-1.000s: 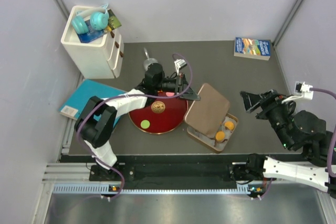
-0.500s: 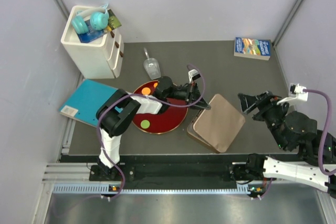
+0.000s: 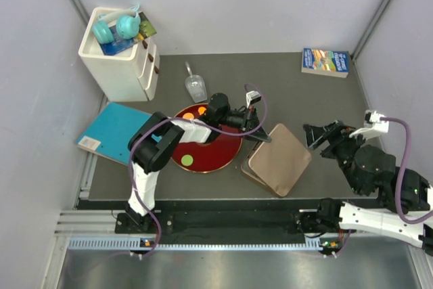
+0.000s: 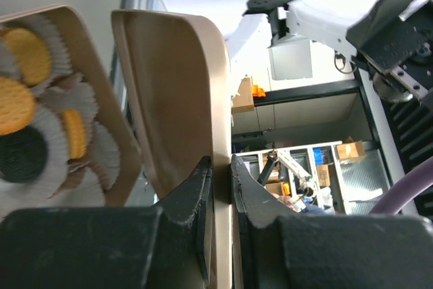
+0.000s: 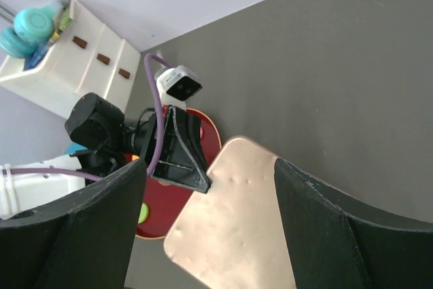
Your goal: Pack the cookies
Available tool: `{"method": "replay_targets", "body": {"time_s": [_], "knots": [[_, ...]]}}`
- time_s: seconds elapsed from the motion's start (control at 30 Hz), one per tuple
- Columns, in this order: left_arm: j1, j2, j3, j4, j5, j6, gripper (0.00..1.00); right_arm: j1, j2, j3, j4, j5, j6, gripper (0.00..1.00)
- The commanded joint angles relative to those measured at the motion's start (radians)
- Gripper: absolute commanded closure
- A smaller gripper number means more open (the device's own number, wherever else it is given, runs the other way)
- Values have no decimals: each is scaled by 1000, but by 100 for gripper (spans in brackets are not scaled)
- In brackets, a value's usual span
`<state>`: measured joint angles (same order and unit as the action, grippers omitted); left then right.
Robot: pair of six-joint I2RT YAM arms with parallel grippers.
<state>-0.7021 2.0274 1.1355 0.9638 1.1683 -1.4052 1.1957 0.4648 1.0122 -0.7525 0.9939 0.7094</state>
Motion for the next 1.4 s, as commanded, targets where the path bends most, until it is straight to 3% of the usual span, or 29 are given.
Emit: {"method": "replay_targets", "body": {"time_s": [0.0,0.4,0.5,0.63,0.7,0.97,1.37], "knots": [[24,39,49,1,24,45,100,5,-3,-24,-36,15,45,25],[76,91,52,73,31,-6,100,5,-8,-219,-16,-29,105,29],[84,105,53,104,31,-32,100,4,15,-270,33,-63,136,41],[90,120,52,145,31,-70,100,5,55,-366,114,-89,171,74],[92,131,50,173,28,-90,100,5,86,-398,153,-87,182,84],[102,154,44,211,27,-120,100,-47,172,-463,251,-130,176,99],[127,172,17,247,22,-147,100,-151,276,-610,476,-290,157,100]]}}
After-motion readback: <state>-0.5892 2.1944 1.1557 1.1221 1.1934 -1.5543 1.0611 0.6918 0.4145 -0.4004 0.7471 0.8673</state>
